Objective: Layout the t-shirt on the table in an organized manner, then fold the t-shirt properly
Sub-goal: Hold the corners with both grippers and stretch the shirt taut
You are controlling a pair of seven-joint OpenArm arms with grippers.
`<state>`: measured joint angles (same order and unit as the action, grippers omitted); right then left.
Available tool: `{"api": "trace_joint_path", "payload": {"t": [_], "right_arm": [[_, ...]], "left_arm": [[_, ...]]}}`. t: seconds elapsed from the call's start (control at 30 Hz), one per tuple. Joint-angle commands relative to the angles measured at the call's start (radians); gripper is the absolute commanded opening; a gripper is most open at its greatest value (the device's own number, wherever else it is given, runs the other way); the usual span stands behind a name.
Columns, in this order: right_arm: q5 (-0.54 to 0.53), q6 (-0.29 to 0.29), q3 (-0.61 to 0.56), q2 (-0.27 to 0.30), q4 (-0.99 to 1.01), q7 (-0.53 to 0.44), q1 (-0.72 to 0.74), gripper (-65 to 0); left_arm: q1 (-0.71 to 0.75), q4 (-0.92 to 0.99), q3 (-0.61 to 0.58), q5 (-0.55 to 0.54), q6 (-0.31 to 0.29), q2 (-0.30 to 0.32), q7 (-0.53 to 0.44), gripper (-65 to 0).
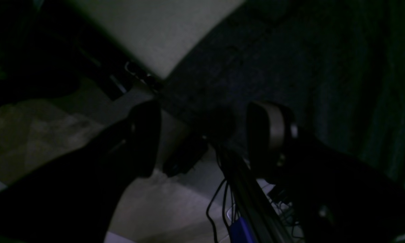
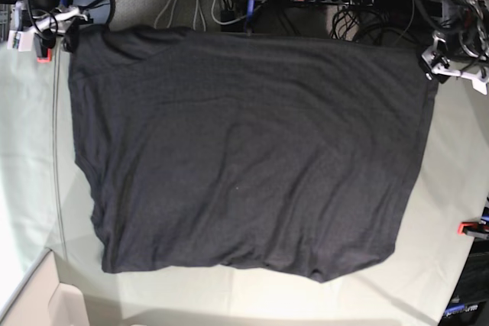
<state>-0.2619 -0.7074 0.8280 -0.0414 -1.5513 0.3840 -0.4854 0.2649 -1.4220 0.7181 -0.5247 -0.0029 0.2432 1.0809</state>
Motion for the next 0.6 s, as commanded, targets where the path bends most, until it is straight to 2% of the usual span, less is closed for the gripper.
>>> {"api": "trace_joint_path", "payload": {"t": [0.0,0.27,0.43,0.57], "right_arm": [[-0.015,0.009,0.004,0.010,-0.016,-0.021,-0.006,-31.2],[-0.015,0.009,0.004,0.010,-0.016,-0.021,-0.006,-31.2],[-0.015,0.009,0.004,0.011,-0.015,-0.021,-0.006,-31.2],[-0.015,0.009,0.004,0.011,-0.015,-0.021,-0.006,-31.3]], "left_arm": [[-0.006,-0.012,0.007,-0.005,0.004,0.015,-0.005,-26.2],[-0.028,0.026,0.007,-0.001,0.004,0.017,-0.005,-26.2],[-0.060,0.066,0.007,0.081,0.004,0.012,-0.005,-26.2],[-0.060,0.065,0.007,0.090,0.004,-0.002,-0.005,-27.5]]}}
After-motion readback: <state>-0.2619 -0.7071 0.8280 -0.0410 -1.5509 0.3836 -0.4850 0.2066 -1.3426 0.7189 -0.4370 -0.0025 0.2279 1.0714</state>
